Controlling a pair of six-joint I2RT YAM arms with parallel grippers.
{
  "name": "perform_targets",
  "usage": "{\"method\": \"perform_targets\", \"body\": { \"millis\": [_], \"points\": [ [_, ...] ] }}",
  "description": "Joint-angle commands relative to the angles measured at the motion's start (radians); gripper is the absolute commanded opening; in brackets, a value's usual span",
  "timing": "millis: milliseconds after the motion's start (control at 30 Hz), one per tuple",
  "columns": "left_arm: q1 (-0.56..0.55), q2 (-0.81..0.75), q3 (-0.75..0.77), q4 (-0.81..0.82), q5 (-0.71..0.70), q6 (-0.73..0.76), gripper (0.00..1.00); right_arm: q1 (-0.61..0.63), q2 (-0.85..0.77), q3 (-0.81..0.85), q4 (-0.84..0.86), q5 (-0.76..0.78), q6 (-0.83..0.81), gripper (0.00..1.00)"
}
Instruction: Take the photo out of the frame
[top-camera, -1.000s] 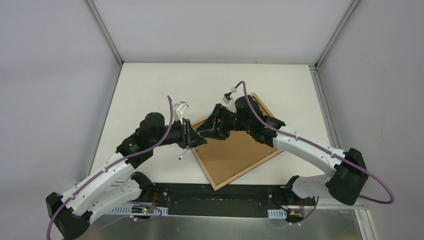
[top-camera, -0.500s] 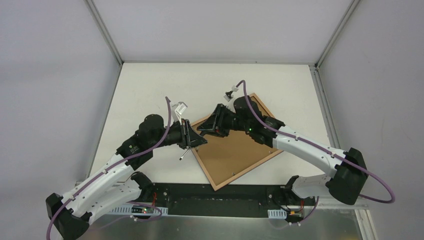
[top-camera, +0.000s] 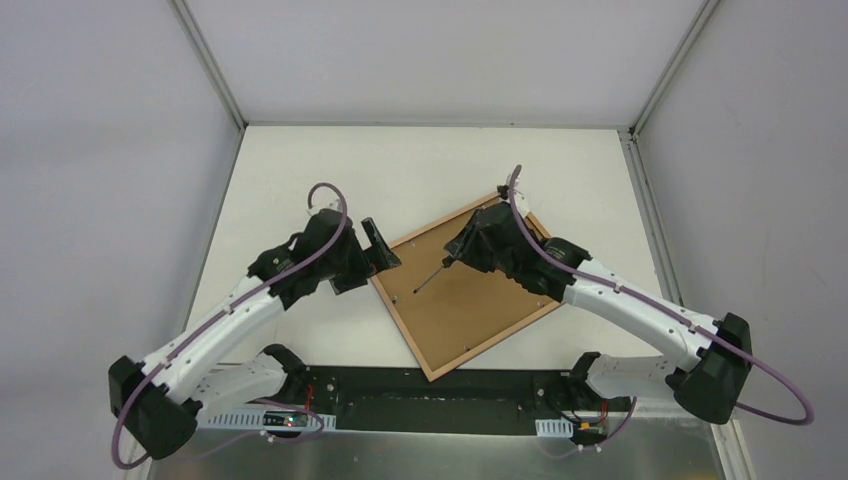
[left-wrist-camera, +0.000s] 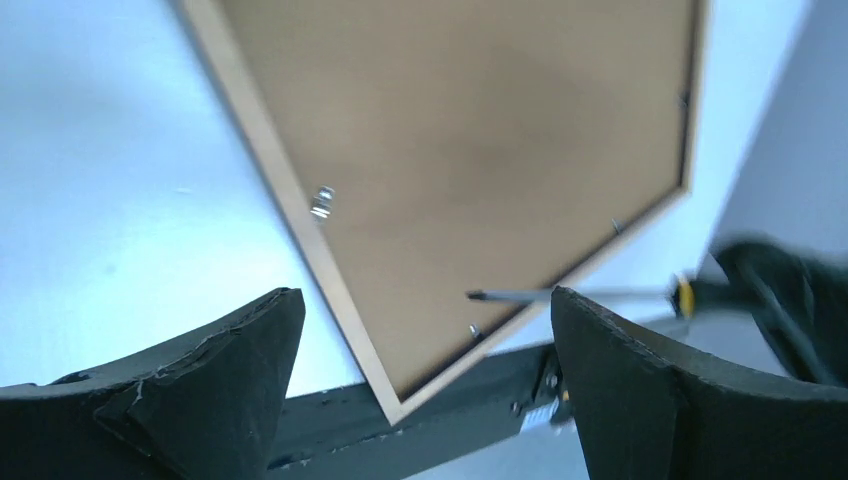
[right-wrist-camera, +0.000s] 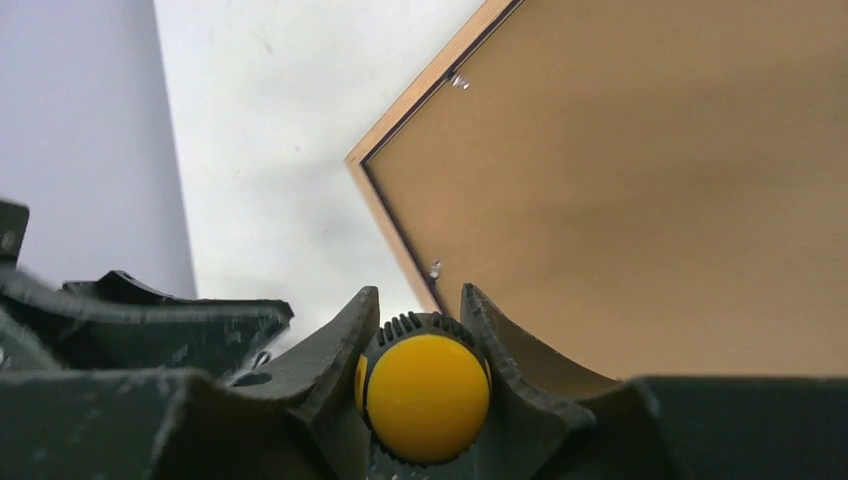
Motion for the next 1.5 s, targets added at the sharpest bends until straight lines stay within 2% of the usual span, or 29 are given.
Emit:
{"method": "perform_targets", "body": {
  "millis": [0, 67, 200, 500, 667, 867, 1133, 1233, 1467],
  "points": [
    [0.157, 0.191, 0.066, -0.213, 0.019, -0.12, 0.96, 0.05, 0.031, 0.059, 0.001, 0.18, -0.076, 0.0],
    [0.223, 0.288, 0.078, -0.207, 0.062, -0.114, 0.94, 0.081, 0.084, 0.106, -0.032, 0.228, -0.122, 0.0],
    [0.247, 0.385, 0.128, -0.178, -0.005, -0.074, 0.93, 0.109, 0.192, 0.167, -0.091, 0.284, -0.15, 0.0],
    [0.293, 0.44, 0.071, -0.079, 0.049, -0.096, 0.91, 0.119, 0.266, 0.192, -0.022, 0.262, -0.237, 0.0],
    [0.293, 0.526, 0.073, -0.01, 0.11, -0.063, 0.67, 0.128, 0.341, 0.259, -0.002, 0.237, -0.228, 0.0],
    [0.296, 0.589, 0.072, 0.048, 0.111, -0.049, 0.52, 0.152, 0.454, 0.362, 0.003, 0.239, -0.233, 0.0],
    [0.304, 0.641, 0.078, 0.067, 0.132, -0.024, 0.38, 0.185, 0.534, 0.418, 0.019, 0.253, -0.252, 0.0],
    [0.303, 0.659, 0.08, 0.074, 0.133, -0.008, 0.28, 0.196, 0.559, 0.449, 0.002, 0.261, -0.265, 0.0],
    [0.305, 0.673, 0.03, 0.094, 0.102, -0.009, 0.24, 0.21, 0.573, 0.447, 0.007, 0.286, -0.297, 0.0]
  ]
}}
